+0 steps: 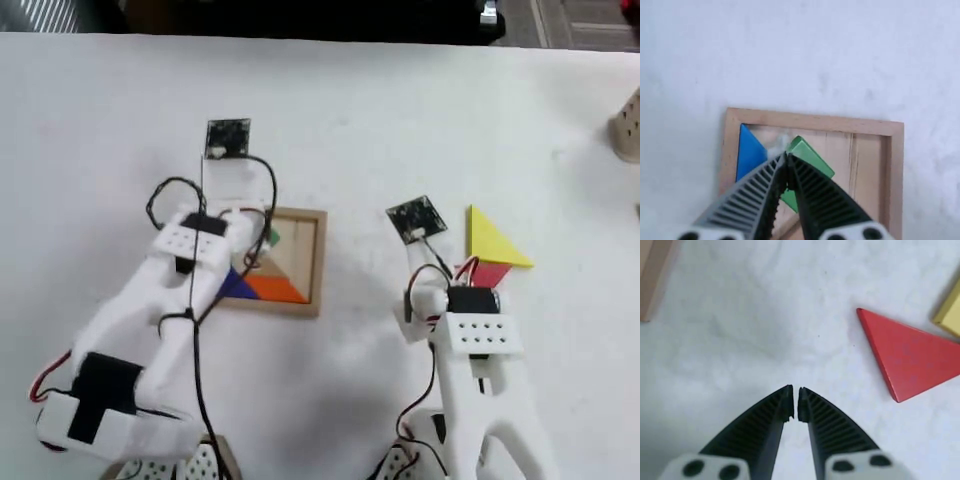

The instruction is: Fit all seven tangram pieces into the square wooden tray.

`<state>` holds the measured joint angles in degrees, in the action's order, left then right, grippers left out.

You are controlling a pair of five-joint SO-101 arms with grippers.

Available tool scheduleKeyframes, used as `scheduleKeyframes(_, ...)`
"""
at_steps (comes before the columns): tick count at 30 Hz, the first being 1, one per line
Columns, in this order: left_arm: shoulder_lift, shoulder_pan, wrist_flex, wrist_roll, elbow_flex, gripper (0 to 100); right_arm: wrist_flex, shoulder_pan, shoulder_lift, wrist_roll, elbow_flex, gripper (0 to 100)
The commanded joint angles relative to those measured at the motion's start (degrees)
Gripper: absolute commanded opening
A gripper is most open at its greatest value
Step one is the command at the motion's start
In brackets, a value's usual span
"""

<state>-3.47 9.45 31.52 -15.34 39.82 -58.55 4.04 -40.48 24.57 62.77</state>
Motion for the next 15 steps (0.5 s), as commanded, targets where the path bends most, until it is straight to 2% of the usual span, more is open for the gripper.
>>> scheduleKeyframes(1,-2.77,-0.66,-2.46,-1.49,-0.44,2,0.84,-0.48,-1.01,0.88,-0.26,1.8)
scheduleKeyframes(11,9.27,-2.33,0.7,-1.41,-10.46,2,0.84,-0.48,-1.01,0.88,-0.26,1.8)
scheduleKeyframes(15,9.54,-2.07,1.67,-1.32,-10.81,2,0.84,-0.48,-1.01,0.88,-0.26,1.8)
